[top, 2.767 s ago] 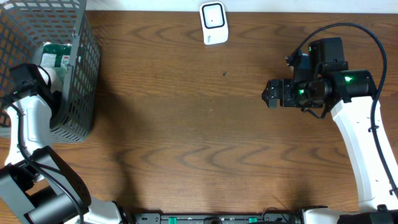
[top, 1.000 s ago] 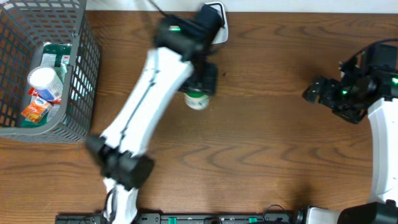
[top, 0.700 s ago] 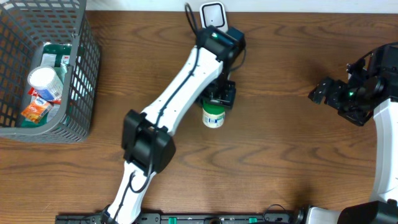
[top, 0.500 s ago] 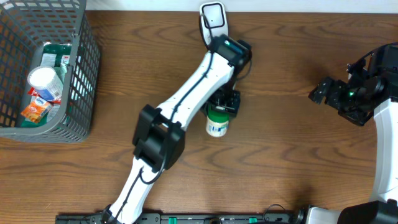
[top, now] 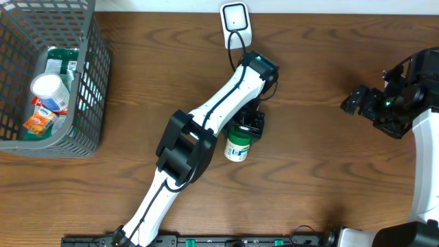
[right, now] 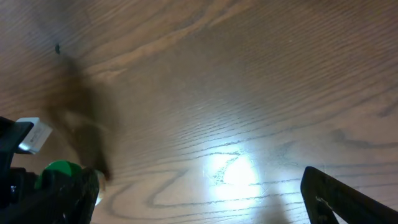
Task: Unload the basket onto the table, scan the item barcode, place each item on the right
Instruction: 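Carry the jar toward the scanner and set it on the table, then grasp the green-capped jar with the right gripper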
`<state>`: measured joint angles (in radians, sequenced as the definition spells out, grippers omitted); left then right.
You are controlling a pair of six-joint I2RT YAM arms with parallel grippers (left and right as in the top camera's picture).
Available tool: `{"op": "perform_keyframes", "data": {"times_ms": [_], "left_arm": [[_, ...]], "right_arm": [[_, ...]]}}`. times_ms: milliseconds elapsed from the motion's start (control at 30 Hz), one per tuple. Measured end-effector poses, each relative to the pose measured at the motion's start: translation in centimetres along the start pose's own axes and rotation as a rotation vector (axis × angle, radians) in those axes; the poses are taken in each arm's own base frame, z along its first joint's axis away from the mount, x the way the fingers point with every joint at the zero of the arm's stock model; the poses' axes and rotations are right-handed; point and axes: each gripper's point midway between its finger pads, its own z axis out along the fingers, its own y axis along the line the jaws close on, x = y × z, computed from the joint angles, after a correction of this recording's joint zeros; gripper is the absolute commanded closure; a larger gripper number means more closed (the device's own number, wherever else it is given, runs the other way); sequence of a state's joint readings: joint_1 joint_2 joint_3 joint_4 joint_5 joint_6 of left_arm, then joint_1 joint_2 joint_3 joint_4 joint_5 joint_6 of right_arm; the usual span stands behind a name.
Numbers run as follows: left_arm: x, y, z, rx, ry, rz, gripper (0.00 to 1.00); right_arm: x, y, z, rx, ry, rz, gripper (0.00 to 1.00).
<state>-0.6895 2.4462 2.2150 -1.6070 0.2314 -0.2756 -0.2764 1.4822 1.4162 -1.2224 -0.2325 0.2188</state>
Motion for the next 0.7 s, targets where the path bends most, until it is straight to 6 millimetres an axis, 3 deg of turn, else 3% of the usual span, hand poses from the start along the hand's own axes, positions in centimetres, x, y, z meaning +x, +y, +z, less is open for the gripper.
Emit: {"op": "perform_keyframes", "data": {"times_ms": [433,700], "left_arm": [[-3.5,-0.7,-0.2,0.017,-0.142,0.033,0.1],[-3.7,2.0,-0.9,-0.061,-0.157,-0.002,0.1]], "right_arm": [[0.1,-0.1,0.1,0.001,0.005,0.001,0.01],[0.7,0.1,0.1,0.001,0.026,0.001,0.01]]}}
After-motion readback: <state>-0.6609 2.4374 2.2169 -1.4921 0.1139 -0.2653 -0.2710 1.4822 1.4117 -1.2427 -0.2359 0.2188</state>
